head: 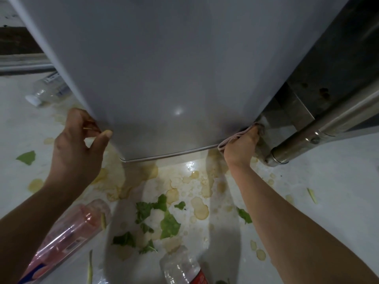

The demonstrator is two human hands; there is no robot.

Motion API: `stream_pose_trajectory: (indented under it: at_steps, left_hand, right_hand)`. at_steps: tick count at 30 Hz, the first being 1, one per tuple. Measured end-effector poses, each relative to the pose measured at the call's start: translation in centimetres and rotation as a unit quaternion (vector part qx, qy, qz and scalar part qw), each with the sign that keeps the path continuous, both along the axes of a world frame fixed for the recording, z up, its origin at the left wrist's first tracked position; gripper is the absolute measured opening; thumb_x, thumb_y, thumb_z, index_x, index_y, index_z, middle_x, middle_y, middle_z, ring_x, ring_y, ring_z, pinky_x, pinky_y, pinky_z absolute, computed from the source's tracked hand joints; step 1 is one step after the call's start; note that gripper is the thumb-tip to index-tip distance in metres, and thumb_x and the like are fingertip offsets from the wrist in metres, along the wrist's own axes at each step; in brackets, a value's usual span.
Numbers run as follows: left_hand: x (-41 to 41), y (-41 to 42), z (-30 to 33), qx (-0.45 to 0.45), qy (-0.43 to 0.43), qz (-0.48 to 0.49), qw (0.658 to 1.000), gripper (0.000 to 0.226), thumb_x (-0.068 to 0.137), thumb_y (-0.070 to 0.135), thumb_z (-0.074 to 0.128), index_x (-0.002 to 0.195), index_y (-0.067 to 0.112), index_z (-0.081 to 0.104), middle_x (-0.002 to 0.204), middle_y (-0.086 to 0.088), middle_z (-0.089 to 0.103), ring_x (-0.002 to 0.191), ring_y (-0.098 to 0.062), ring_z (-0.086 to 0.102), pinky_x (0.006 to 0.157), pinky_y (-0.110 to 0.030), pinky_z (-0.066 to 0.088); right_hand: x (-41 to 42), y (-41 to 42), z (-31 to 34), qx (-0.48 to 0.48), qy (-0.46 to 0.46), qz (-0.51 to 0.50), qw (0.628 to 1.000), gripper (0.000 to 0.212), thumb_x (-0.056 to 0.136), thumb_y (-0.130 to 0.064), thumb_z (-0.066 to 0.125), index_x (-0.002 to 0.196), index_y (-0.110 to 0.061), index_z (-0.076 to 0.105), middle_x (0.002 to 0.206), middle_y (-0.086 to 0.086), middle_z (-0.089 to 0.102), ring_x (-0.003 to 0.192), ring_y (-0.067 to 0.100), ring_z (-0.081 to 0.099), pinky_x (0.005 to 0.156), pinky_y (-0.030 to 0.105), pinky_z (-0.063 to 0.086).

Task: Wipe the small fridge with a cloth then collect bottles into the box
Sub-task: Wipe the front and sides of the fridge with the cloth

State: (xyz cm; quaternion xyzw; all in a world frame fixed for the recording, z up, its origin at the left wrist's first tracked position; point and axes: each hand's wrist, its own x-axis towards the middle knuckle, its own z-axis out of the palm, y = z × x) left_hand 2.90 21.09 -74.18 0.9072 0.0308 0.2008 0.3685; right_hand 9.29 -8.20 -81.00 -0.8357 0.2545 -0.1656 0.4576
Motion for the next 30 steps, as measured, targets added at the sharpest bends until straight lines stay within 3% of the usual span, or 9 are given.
stream_pose_trajectory:
  at_steps: [6, 9, 13, 15, 19, 22, 25, 28, 30]
  left_hand:
    - [-0.2, -0.5, 0.4, -0.020, 0.017, 0.004, 1.000, 0.026, 0.087, 0.017, 0.060, 0.096, 0.026, 0.038, 0.088, 0.001, 0.054, 0.084, -0.023, 0.060, 0.070, -0.047, 0.052]
    - [-0.2, -0.3, 0.4, -0.019, 0.031, 0.000, 0.999, 0.025, 0.086, 0.017, 0.061, 0.096, 0.023, 0.038, 0.089, 0.000, 0.056, 0.085, -0.021, 0.059, 0.070, -0.038, 0.045]
    - [-0.3, -0.2, 0.6, -0.018, 0.042, -0.003, 0.999, 0.023, 0.087, 0.018, 0.061, 0.096, 0.020, 0.040, 0.090, -0.001, 0.057, 0.084, -0.017, 0.057, 0.070, -0.033, 0.039]
    - [-0.3, -0.3, 0.6, -0.020, 0.043, -0.006, 0.999, 0.023, 0.087, 0.018, 0.060, 0.098, 0.017, 0.041, 0.091, -0.001, 0.057, 0.085, -0.016, 0.056, 0.071, -0.033, 0.039]
    - [-0.2, -0.3, 0.6, -0.012, 0.036, -0.008, 0.999, 0.023, 0.087, 0.014, 0.061, 0.100, 0.012, 0.042, 0.089, -0.001, 0.056, 0.083, -0.017, 0.056, 0.072, -0.031, 0.039]
    - [-0.1, -0.3, 0.6, -0.009, 0.035, -0.013, 0.999, 0.023, 0.086, 0.014, 0.061, 0.100, 0.011, 0.043, 0.087, 0.000, 0.055, 0.080, -0.016, 0.055, 0.070, -0.029, 0.038]
    - [0.0, -0.1, 0.6, -0.006, 0.029, -0.020, 0.999, 0.024, 0.086, 0.015, 0.061, 0.100, 0.011, 0.043, 0.087, 0.000, 0.056, 0.078, -0.015, 0.056, 0.068, -0.022, 0.036]
    - [0.1, 0.2, 0.6, 0.002, 0.018, -0.029, 0.999, 0.023, 0.085, 0.014, 0.062, 0.098, 0.011, 0.044, 0.087, 0.002, 0.057, 0.074, -0.012, 0.056, 0.059, -0.014, 0.032]
    - [0.1, 0.4, 0.7, -0.005, 0.020, -0.031, 0.999, 0.021, 0.085, 0.014, 0.062, 0.095, 0.016, 0.044, 0.087, 0.004, 0.057, 0.072, -0.006, 0.056, 0.061, -0.017, 0.035]
  right_hand:
    - [-3.4, 5.8, 0.1, 0.073, 0.022, 0.066, 0.995, 0.072, 0.081, 0.008, 0.045, 0.145, 0.007, 0.012, 0.148, 0.023, 0.023, 0.119, 0.050, 0.044, 0.091, 0.055, 0.046]
    - [-3.7, 7.7, -0.4, 0.089, 0.007, 0.060, 0.994, 0.062, 0.093, 0.003, 0.041, 0.146, 0.004, 0.009, 0.151, 0.023, 0.019, 0.133, 0.039, 0.034, 0.111, 0.045, 0.032]
    - [-2.7, 5.0, 0.1, 0.072, -0.001, 0.021, 0.997, 0.074, 0.085, 0.002, 0.039, 0.151, -0.005, 0.006, 0.153, 0.015, 0.010, 0.126, 0.053, 0.036, 0.093, 0.058, 0.041]
    - [-1.7, 3.0, 0.3, 0.068, 0.025, 0.006, 0.997, 0.072, 0.085, 0.003, 0.040, 0.149, -0.001, 0.007, 0.153, 0.021, 0.009, 0.130, 0.053, 0.031, 0.100, 0.057, 0.037]
    - [-1.3, 2.9, 0.4, 0.041, 0.058, 0.011, 0.997, 0.074, 0.087, 0.007, 0.044, 0.146, 0.009, -0.001, 0.155, 0.028, 0.003, 0.141, 0.041, 0.018, 0.117, 0.032, 0.014]
    - [-3.0, 7.0, 0.3, 0.122, 0.020, 0.011, 0.992, 0.076, 0.084, 0.005, 0.041, 0.150, -0.002, 0.003, 0.155, 0.018, 0.005, 0.132, 0.053, 0.027, 0.106, 0.059, 0.032]
    - [-5.3, 12.3, 0.4, 0.167, 0.022, 0.046, 0.985, 0.079, 0.084, 0.005, 0.040, 0.151, -0.008, 0.000, 0.154, 0.012, 0.004, 0.129, 0.056, 0.028, 0.097, 0.064, 0.036]
    - [-6.8, 16.3, 0.2, 0.190, 0.017, 0.092, 0.977, 0.077, 0.088, 0.008, 0.040, 0.151, -0.006, -0.002, 0.156, 0.010, 0.000, 0.135, 0.050, 0.023, 0.106, 0.058, 0.032]
    - [-6.9, 16.9, 0.1, 0.158, 0.030, 0.097, 0.982, 0.067, 0.095, 0.007, 0.034, 0.150, -0.003, -0.005, 0.158, 0.013, -0.008, 0.142, 0.034, 0.017, 0.117, 0.041, 0.022]
